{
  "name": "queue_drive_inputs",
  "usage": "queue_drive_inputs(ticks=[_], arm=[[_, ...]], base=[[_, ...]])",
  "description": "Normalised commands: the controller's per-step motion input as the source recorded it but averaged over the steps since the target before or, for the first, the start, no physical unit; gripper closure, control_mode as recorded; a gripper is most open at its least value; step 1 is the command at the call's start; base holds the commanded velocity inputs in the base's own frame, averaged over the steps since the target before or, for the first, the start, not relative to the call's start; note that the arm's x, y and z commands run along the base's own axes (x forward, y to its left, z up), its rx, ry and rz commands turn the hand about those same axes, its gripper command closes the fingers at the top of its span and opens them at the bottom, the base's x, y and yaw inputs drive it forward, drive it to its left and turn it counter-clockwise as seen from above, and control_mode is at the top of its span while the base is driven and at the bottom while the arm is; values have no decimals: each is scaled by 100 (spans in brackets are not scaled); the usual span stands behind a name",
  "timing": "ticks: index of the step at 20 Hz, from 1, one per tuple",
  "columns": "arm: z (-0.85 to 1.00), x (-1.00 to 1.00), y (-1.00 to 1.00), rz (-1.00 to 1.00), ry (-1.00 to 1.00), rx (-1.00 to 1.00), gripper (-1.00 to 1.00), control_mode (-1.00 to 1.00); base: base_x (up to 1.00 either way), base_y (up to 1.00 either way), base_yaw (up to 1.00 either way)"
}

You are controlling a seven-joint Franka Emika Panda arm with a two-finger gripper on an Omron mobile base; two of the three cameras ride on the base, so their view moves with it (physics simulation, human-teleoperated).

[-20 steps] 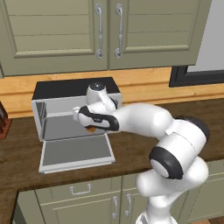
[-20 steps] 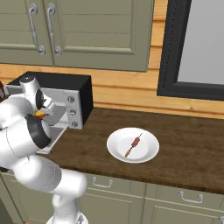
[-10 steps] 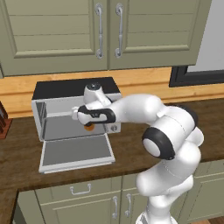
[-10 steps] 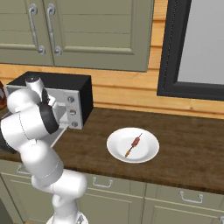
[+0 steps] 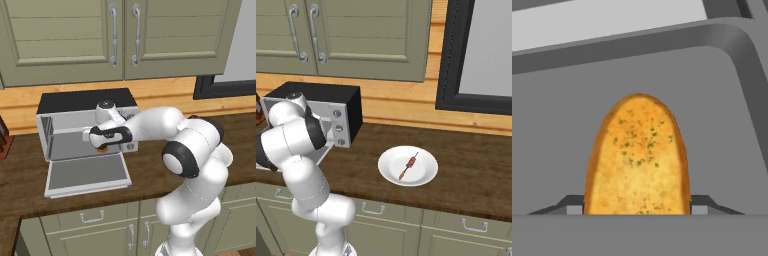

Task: Pick up the kebab skewer and baguette bread, and place them inside the toaster oven. Close the toaster oven door and start by setting the timer.

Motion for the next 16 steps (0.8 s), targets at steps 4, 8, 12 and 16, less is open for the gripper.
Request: queue_drive_inputs(ticks=[4,8,12,16], arm=[[-1,0,0,0,0,0,-100,-100],[0,3,-1,0,0,0,-100,-100],[17,-3,-10,0,0,0,-100,-100],[32,-3,-17,0,0,0,-100,-100]], base=[[0,0,0],[0,0,0],[0,0,0],[0,0,0]])
